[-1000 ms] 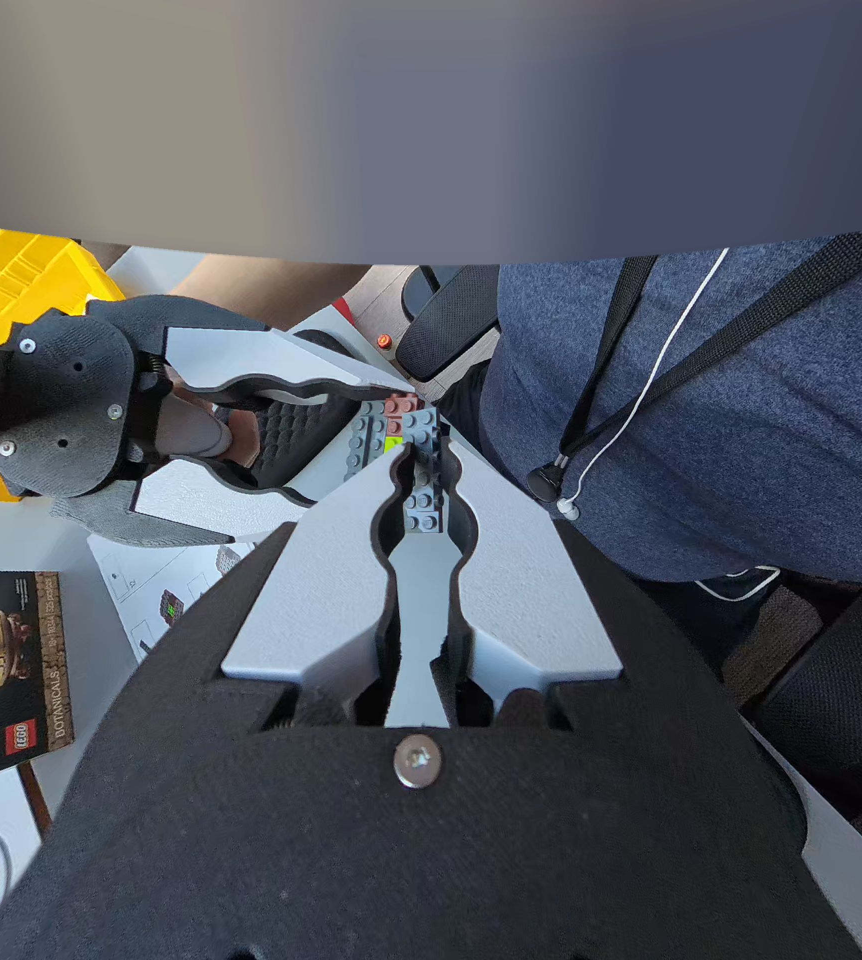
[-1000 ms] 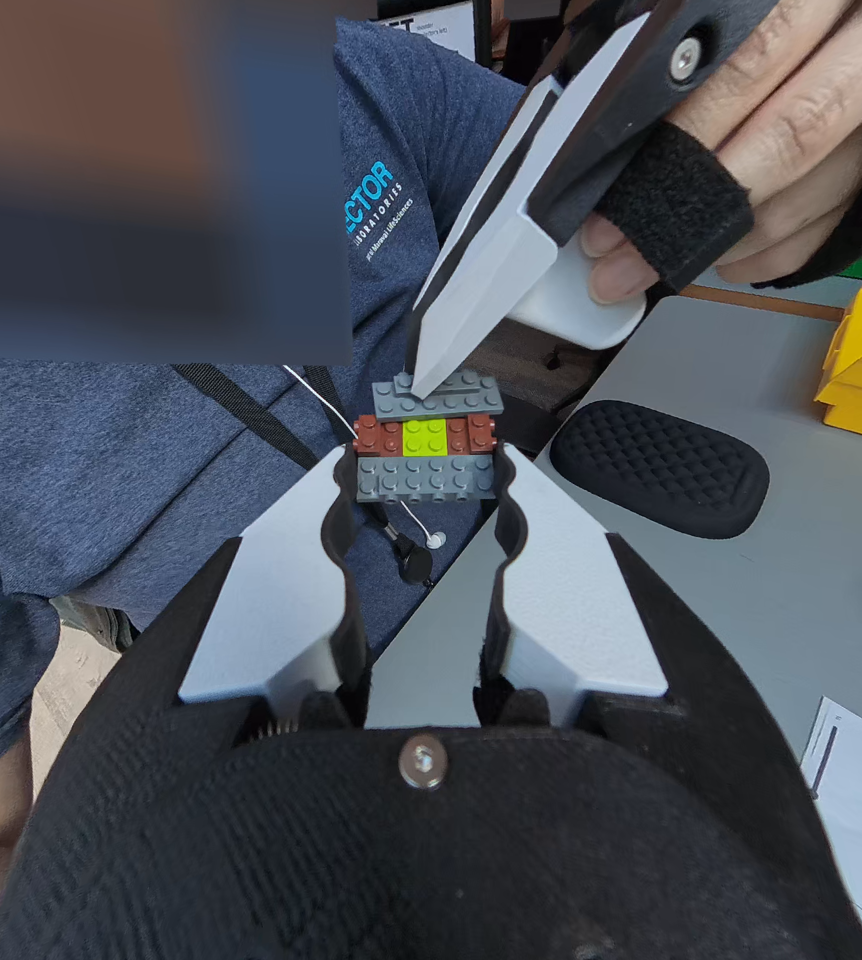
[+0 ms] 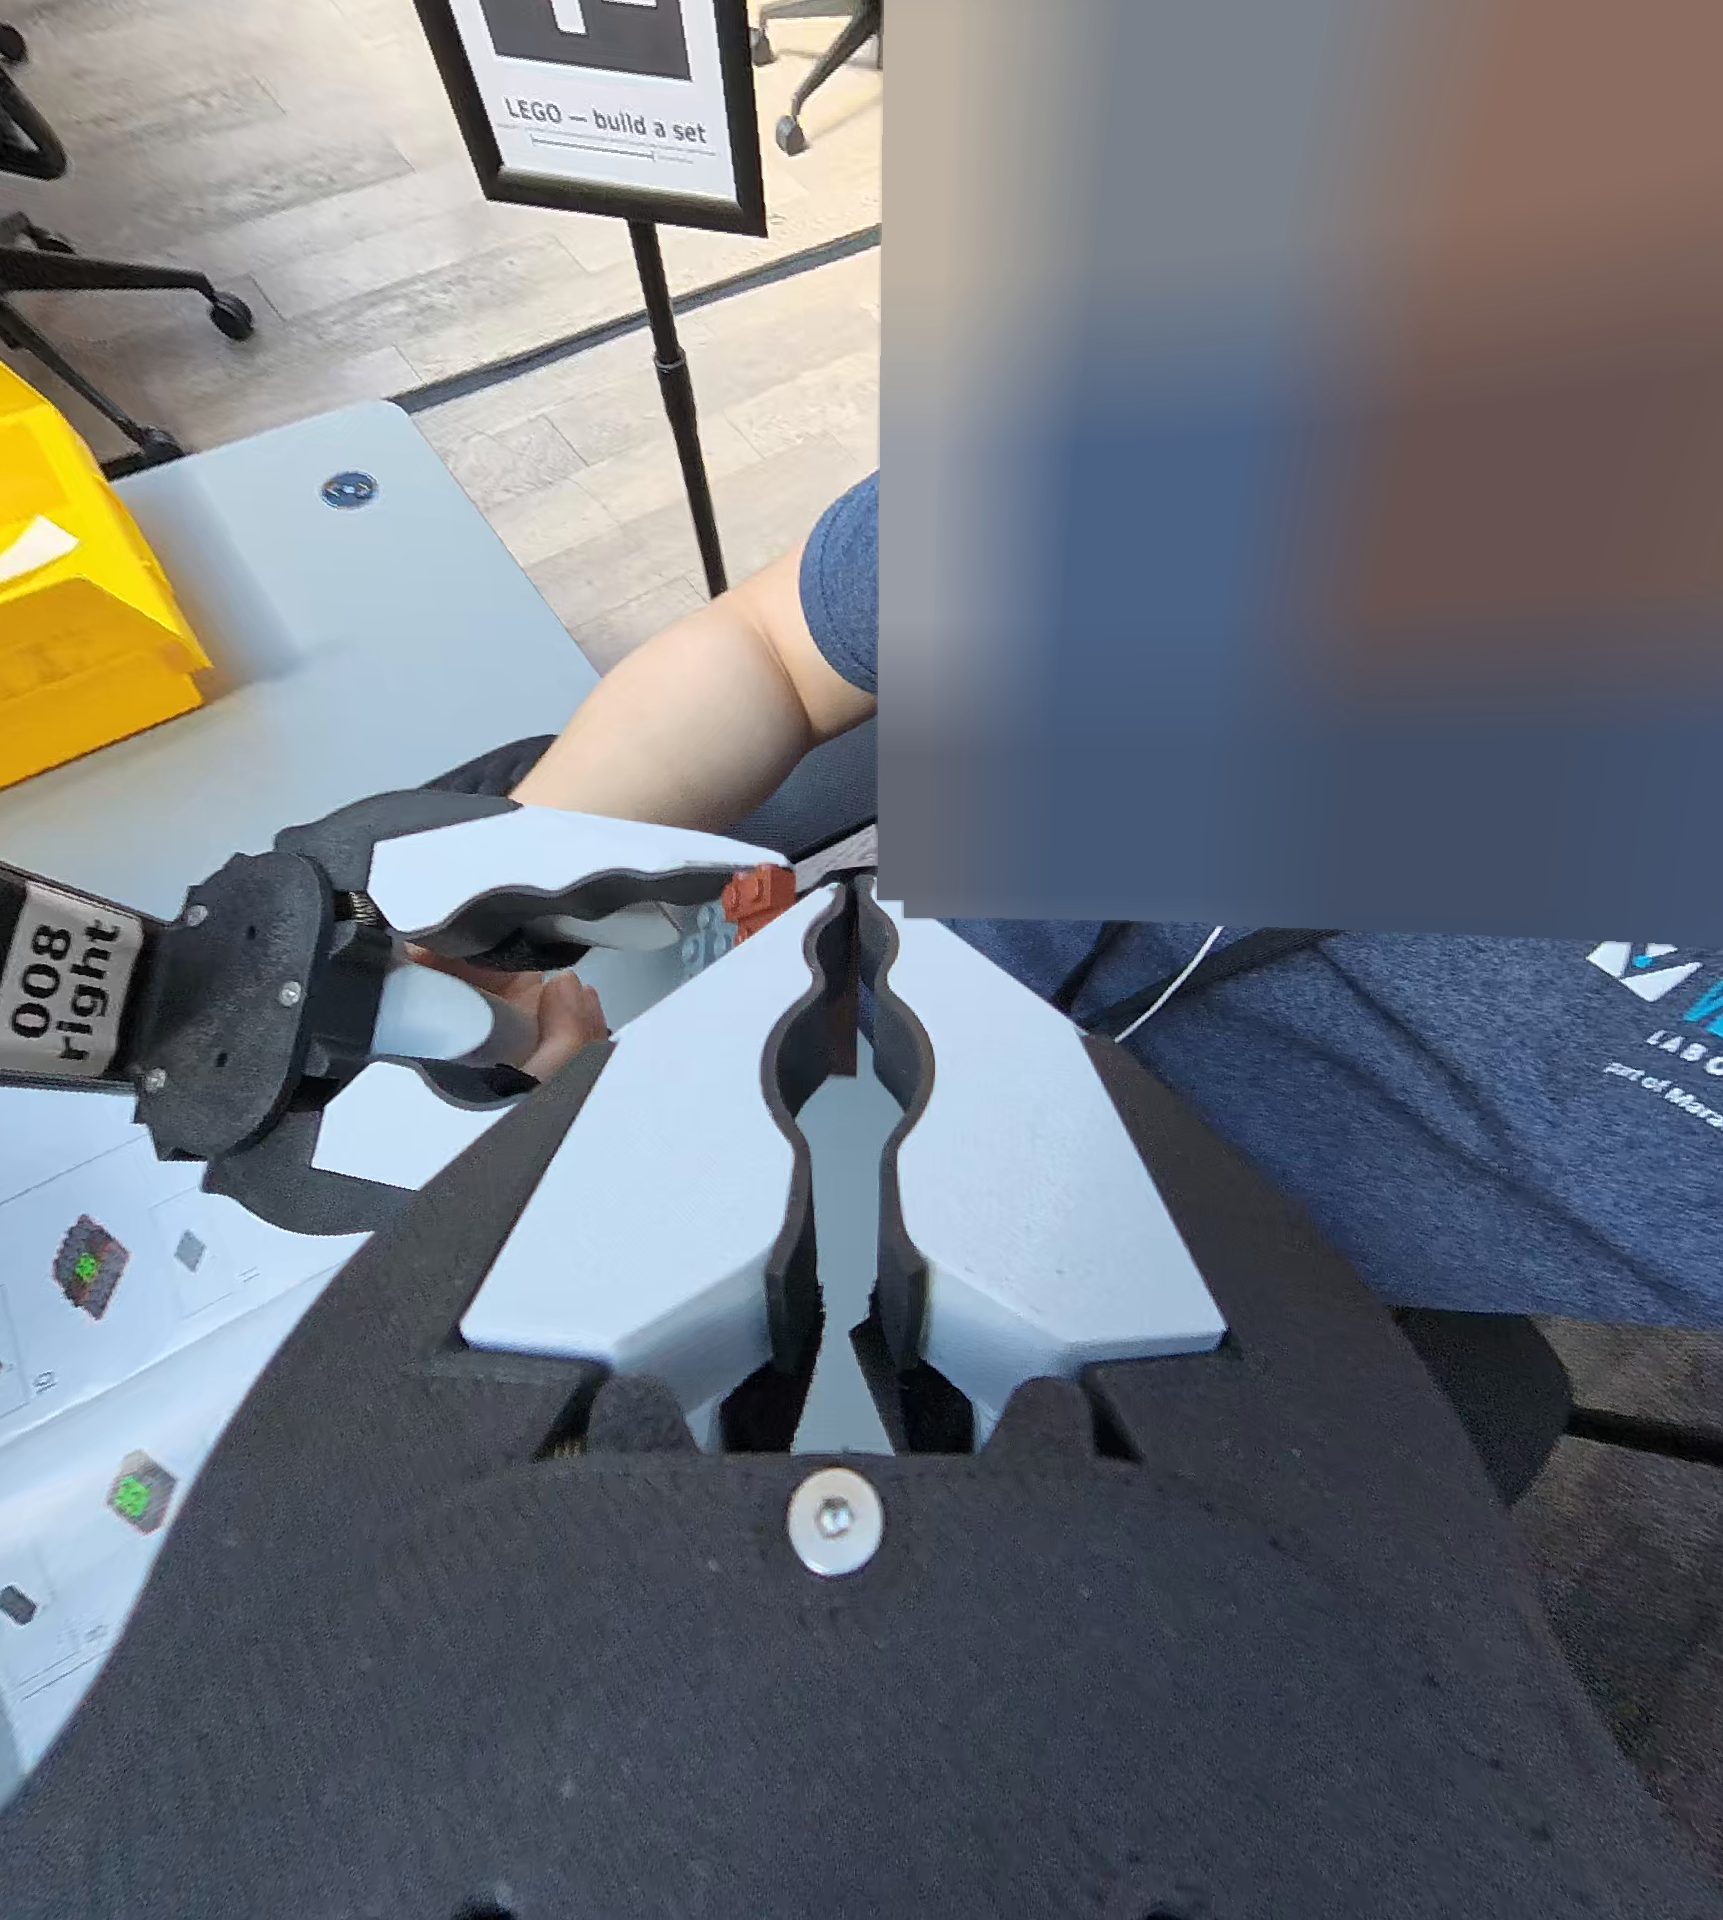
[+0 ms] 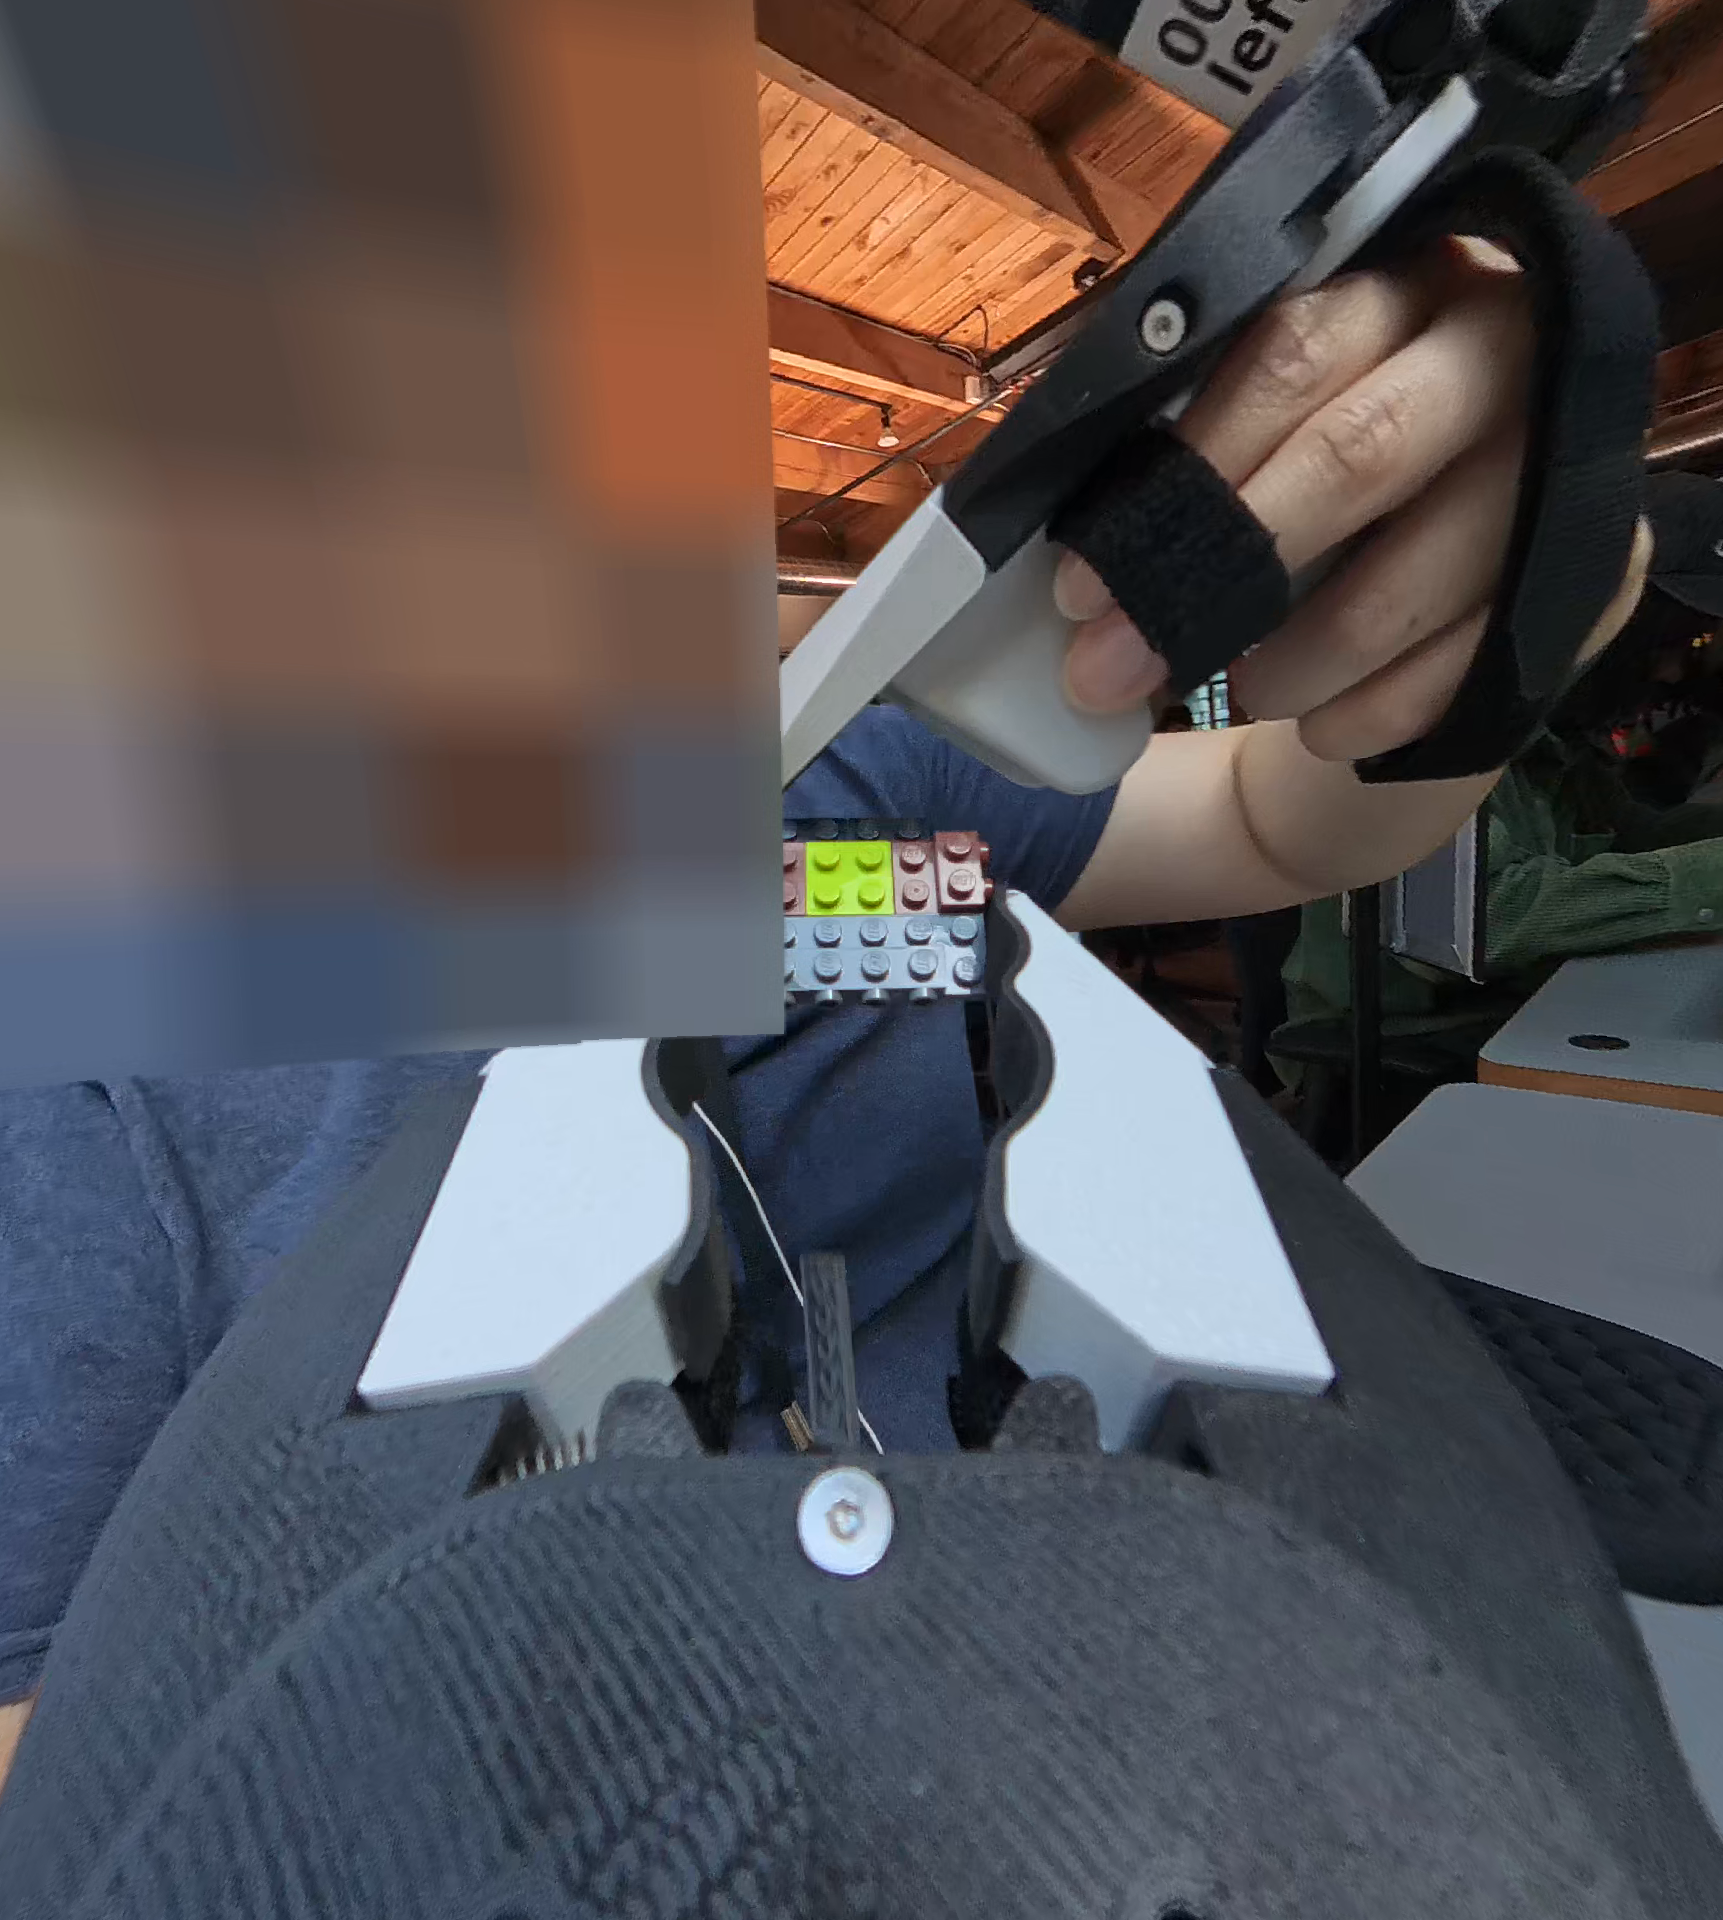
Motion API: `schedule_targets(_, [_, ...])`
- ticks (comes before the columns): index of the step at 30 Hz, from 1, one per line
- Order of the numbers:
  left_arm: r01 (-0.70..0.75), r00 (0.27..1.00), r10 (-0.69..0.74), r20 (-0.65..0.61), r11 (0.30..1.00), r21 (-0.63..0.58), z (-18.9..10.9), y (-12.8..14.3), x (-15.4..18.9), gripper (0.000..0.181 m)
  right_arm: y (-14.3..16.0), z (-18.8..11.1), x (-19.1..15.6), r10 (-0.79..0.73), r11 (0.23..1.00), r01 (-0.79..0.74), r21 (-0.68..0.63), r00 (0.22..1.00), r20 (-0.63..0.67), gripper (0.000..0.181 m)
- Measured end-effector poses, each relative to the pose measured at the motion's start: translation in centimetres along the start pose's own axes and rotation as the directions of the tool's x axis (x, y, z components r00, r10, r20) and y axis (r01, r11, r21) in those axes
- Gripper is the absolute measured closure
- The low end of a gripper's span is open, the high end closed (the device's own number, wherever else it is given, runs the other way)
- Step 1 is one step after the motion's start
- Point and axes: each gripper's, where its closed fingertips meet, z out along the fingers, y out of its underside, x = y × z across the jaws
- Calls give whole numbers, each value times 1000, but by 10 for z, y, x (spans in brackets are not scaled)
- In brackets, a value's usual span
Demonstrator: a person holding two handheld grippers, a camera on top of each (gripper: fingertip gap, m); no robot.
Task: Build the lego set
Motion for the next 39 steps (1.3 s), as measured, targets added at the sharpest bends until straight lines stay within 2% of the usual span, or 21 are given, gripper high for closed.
schedule_targets(3, [-51,988,55,144,998,-29,-4,11,-19,175,6,-14,11,0,1000,0,-5,997,-80,130])
schedule_targets(5, [-8,976,12,217,1000,-22,-11,19,-27,169,6,-28,17,5,1000,-4,8,992,-125,130])
schedule_targets(8, [53,961,-65,270,997,52,-27,31,-23,171,13,-45,24,11,1000,-15,-23,981,-194,129])
schedule_targets(11, [64,929,-96,358,993,101,-40,56,-21,171,26,-55,28,41,997,-55,-58,973,-226,129])
schedule_targets(14, [143,939,-181,293,979,144,-23,94,0,169,43,-60,32,60,992,-88,-94,961,-269,129])
schedule_targets(17, [213,946,-237,223,969,125,21,137,26,156,64,-61,33,53,980,-111,-163,944,-325,129])
schedule_targets(20, [190,943,-182,277,982,-1,65,186,39,153,75,-58,27,46,976,-116,-182,936,-348,129])
schedule_targets(22, [154,946,-132,296,987,-53,83,206,44,159,83,-60,26,36,971,-123,-205,924,-381,129])
schedule_targets(25, [146,950,-113,293,985,-95,100,226,49,161,87,-60,22,32,972,-125,-201,912,-409,129])
schedule_targets(29, [109,948,-31,317,967,-230,114,254,46,159,91,-58,13,28,975,-120,-189,903,-429,129])
schedule_targets(31, [109,953,-29,303,961,-253,119,260,45,159,94,-56,10,27,972,-126,-201,900,-436,129])
schedule_targets(34, [137,963,-67,261,955,-263,117,261,42,175,96,-53,5,25,969,-129,-210,899,-437,129])
schedule_targets(35, [170,965,-105,239,948,-271,116,262,41,175,97,-52,5,25,967,-133,-216,899,-438,129])
schedule_targets(37, [300,952,-267,151,915,-272,112,262,41,170,101,-52,6,31,961,-149,-233,895,-444,129])
schedule_targets(39, [446,895,-441,75,868,-219,106,256,32,165,110,-54,10,38,948,-179,-262,885,-464,129])
